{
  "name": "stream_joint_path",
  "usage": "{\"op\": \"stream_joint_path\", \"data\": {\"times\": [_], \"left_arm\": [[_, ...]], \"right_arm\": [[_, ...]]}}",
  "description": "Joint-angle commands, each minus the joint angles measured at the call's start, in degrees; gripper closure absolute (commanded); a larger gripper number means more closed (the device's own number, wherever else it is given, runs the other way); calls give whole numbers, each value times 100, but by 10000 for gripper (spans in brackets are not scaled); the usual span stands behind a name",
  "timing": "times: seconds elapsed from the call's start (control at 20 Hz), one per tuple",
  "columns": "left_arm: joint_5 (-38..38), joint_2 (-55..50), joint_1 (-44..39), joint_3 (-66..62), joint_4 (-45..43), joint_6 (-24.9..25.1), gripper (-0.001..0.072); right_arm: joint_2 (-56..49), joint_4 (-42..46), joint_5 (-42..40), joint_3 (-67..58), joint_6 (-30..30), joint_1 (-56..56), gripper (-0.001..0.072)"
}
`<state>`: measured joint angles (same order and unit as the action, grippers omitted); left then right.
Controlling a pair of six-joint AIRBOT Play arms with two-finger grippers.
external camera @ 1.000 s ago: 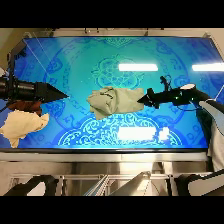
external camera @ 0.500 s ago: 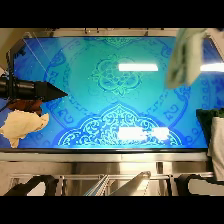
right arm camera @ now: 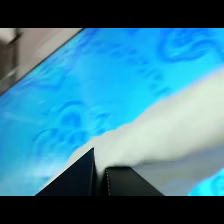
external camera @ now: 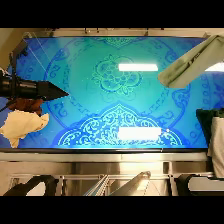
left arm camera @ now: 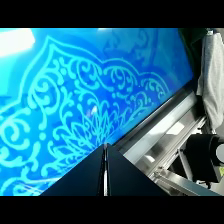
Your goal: Fold the shirts.
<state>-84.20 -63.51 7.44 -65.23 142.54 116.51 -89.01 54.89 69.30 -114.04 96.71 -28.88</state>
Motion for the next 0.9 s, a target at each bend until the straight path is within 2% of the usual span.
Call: {"op": "stream_joint_path", "data": {"times": [0.0,0.2,0.3,0.35,0.5,0.65,0.85], "left_arm": [[-20,-302,-15,2,7,4,685],[2,-713,-15,2,11,2,685],[2,-896,-15,2,11,4,685],[-4,-975,-15,2,11,4,685],[-39,-1134,-15,2,11,11,685],[-39,-1222,-15,2,11,59,685],[-153,-1226,-15,2,15,262,685]], "right_arm": [[-326,918,-273,9,302,-382,691],[-437,1231,428,157,365,-741,691],[-208,2035,1154,514,428,-813,692],[81,2437,1268,898,562,-855,692],[1414,2754,1222,2667,813,-1204,692],[2728,2999,1222,4629,1449,-1965,690],[4159,3735,951,6806,1458,-3285,688]]}}
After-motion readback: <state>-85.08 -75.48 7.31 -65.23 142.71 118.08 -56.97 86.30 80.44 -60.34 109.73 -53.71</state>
